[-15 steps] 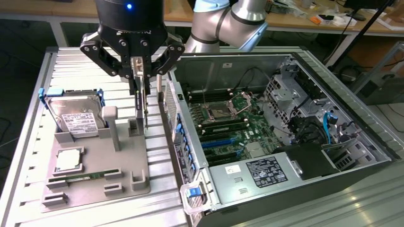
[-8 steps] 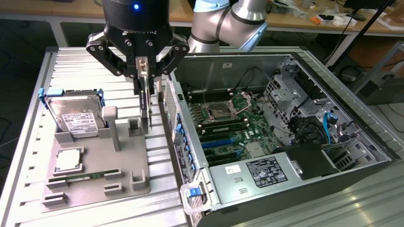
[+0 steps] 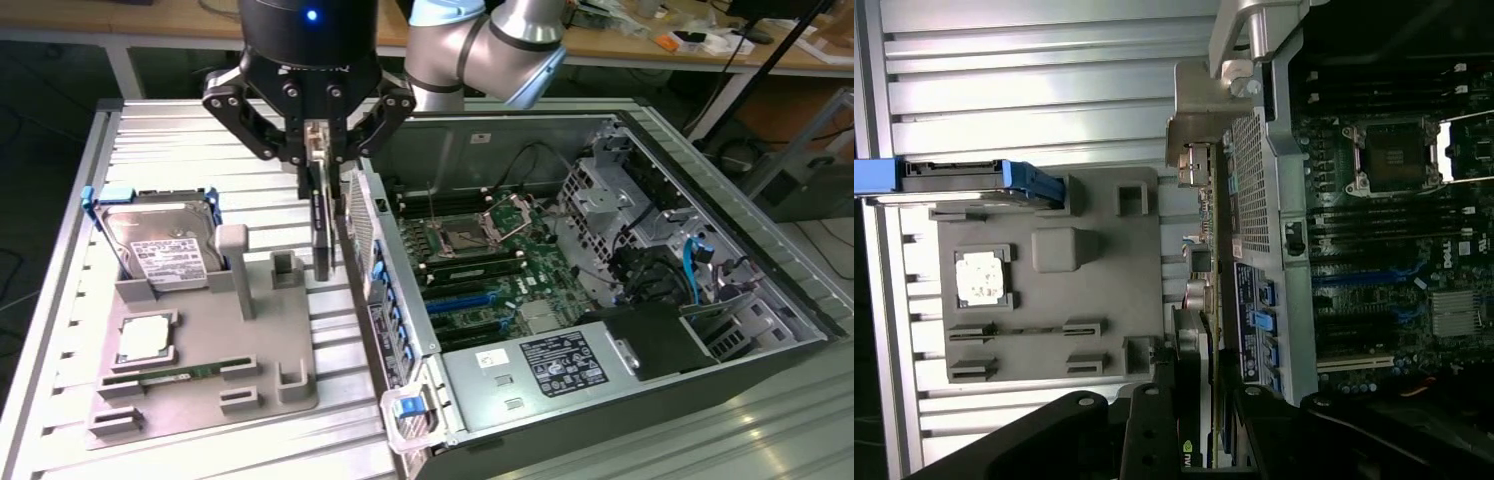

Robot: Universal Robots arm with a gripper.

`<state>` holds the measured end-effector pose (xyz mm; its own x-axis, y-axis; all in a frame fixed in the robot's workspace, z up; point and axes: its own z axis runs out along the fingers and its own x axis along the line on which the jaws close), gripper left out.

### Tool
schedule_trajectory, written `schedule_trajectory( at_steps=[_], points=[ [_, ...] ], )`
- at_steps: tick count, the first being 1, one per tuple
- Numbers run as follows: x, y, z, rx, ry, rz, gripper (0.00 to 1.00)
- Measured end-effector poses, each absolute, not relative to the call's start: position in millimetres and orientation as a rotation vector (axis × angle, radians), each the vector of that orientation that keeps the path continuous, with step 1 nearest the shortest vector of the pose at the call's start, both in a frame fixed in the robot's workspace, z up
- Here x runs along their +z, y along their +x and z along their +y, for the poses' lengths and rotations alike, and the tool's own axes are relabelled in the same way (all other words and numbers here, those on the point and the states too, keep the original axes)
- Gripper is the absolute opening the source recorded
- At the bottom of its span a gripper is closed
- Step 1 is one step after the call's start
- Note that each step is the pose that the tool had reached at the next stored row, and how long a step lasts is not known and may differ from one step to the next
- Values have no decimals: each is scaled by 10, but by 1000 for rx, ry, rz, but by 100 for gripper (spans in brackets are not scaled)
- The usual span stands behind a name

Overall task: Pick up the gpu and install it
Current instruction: 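Pick up the gpu and move the gpu toward the slot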

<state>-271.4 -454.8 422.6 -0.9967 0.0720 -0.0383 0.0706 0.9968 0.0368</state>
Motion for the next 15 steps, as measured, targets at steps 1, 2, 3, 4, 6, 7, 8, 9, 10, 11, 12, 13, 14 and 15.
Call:
schedule_trajectory(
  at_steps=[1, 2, 3, 4, 6, 7, 8, 9, 10, 11, 12, 13, 14, 15],
  points=[
    [4226, -2698, -4548, 55, 111, 3099, 27],
    [4226, -2677, -4548, 55, 111, 3099, 27],
    [4226, -2665, -4548, 55, 111, 3099, 27],
    [4226, -2646, -4548, 55, 111, 3099, 27],
    [4226, -2614, -4548, 55, 111, 3099, 27],
    [4226, -2597, -4548, 55, 111, 3099, 27],
    [4226, -2582, -4548, 55, 111, 3099, 27],
    [4226, -2566, -4548, 55, 111, 3099, 27],
    [4226, -2549, -4548, 55, 111, 3099, 27],
    [4226, -2536, -4548, 55, 111, 3099, 27],
    [4226, -2522, -4548, 55, 111, 3099, 27],
    [4226, -2510, -4548, 55, 111, 3099, 27],
    [4226, -2498, -4549, 55, 111, 3099, 27],
    [4226, -2487, -4549, 55, 111, 3099, 27]
  ],
)
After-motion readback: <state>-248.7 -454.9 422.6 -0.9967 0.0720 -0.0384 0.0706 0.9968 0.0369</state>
